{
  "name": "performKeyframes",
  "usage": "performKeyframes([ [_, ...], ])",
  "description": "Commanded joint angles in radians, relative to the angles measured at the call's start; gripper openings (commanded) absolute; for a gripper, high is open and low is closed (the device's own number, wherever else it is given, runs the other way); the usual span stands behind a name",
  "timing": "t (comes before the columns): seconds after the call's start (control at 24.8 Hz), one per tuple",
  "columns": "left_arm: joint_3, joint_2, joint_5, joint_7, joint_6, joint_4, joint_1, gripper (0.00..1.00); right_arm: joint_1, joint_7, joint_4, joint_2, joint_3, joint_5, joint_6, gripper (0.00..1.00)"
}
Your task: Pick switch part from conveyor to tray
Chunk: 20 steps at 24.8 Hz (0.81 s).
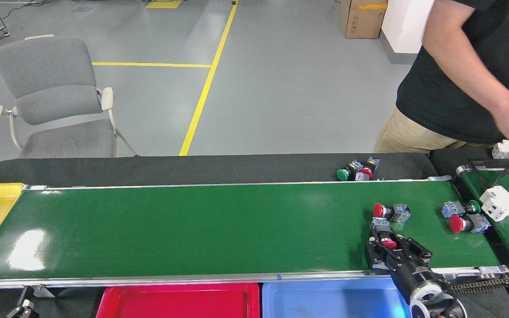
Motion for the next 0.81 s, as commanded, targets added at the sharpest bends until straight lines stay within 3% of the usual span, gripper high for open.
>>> performKeyframes([
  [0.0, 0.005, 0.015, -0.002, 0.004, 0.002, -0.009, -0.004, 1.00, -0.008, -0.018, -0.059, 0.011, 0.044, -0.005, -0.141, 0.05],
  [0.08, 0.004, 0.016, -0.002, 0.004, 0.002, -0.007, -0.004, 1.00, -0.005, -0.035, -0.096, 0.046, 0.138, -0.005, -0.271, 0.15],
  [0.2, 0.002, 0.021, -0.005, 0.003, 0.002, -0.010, -0.004, 1.00, -0.003, -0.045, -0.085, 0.079, 0.342, -0.004, -0.398, 0.40],
  [0.24, -0.005, 0.021, -0.006, 0.003, 0.003, -0.010, -0.004, 1.00, -0.003, -0.045, -0.079, 0.080, 0.411, -0.004, -0.398, 0.62],
  [0.28, -0.021, 0.022, -0.006, 0.003, 0.005, -0.010, -0.009, 1.00, -0.003, -0.044, -0.076, 0.086, 0.485, 0.001, -0.398, 0.98],
  [0.4, -0.065, 0.035, -0.006, 0.003, 0.002, -0.012, -0.027, 1.00, -0.005, -0.042, -0.035, 0.098, 0.574, 0.005, -0.398, 1.00],
  [0.56, -0.137, 0.070, -0.003, 0.004, 0.002, -0.016, -0.026, 1.00, -0.003, -0.042, -0.035, 0.094, 0.552, -0.005, -0.398, 1.00],
  [0.64, -0.143, 0.070, -0.003, 0.004, 0.002, -0.018, -0.024, 1.00, 0.003, -0.042, -0.062, 0.089, 0.462, -0.012, -0.398, 1.00],
  [0.77, -0.143, 0.070, -0.003, 0.004, 0.002, -0.013, -0.019, 1.00, 0.100, -0.045, -0.133, 0.092, 0.227, -0.055, -0.395, 0.99],
])
